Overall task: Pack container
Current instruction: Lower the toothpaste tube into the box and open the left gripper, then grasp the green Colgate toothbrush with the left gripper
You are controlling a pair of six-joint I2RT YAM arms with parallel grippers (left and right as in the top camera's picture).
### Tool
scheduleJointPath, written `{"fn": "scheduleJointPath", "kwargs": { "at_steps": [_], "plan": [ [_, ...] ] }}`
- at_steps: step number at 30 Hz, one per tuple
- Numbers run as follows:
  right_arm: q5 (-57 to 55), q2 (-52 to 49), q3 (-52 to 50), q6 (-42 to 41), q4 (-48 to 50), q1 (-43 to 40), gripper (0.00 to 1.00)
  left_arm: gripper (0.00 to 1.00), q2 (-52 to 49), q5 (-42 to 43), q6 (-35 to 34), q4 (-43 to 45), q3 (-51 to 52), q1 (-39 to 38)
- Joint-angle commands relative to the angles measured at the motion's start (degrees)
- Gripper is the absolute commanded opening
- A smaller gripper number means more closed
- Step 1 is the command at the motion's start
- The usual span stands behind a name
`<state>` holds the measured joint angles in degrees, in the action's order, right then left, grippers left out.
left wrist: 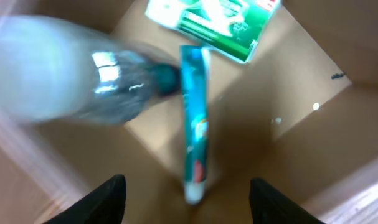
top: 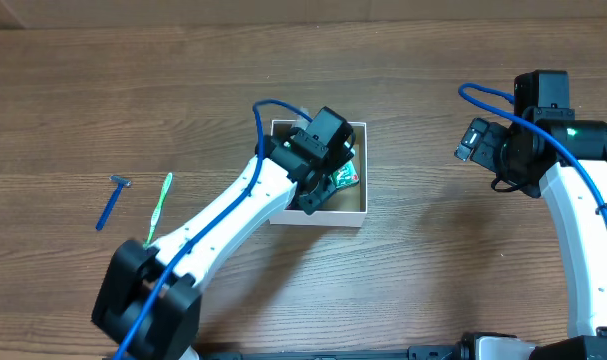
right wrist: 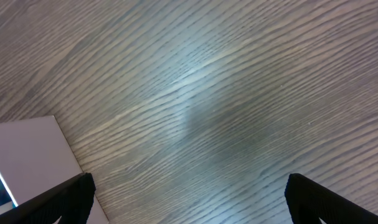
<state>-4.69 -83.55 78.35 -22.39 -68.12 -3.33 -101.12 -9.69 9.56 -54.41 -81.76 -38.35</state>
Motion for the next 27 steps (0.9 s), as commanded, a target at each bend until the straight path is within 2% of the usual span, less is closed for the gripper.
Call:
{"fn": "scheduleJointPath", "kwargs": {
  "at_steps": [1,5,8,11,16,21,27],
  "plan": [
    [-0.1,0.0,-0.3,0.3,0.3,0.0,1.00,0.64,9.7,-13.6,-9.4,-5.5,-8.1,-0.9],
    [-0.1,0.0,-0.3,0.3,0.3,0.0,1.00,0.75,17.1,-14.4,-19.0,-10.3,-8.8,4.2],
    [-0.1,0.0,-0.3,0.3,0.3,0.0,1.00,0.77,20.0,-11.8,-23.9,-14.1,-8.3,13.6],
    [-0.1,0.0,-0.3,0.3,0.3,0.0,1.00,0.79,19.8,-7.2,-23.6,-14.3,-6.2,23.6],
    [-0.1,0.0,-0.3,0.3,0.2,0.0,1.00,0.79,16.6,1.3,-21.3,-8.7,2.8,38.2],
    [-0.1,0.0,-0.3,0.3,0.2,0.0,1.00,0.81,8.8,6.0,-19.1,-1.3,11.5,44.3],
    [-0.1,0.0,-0.3,0.3,0.2,0.0,1.00,0.82,-1.4,8.0,-16.8,1.3,13.1,45.9]
  ]
}}
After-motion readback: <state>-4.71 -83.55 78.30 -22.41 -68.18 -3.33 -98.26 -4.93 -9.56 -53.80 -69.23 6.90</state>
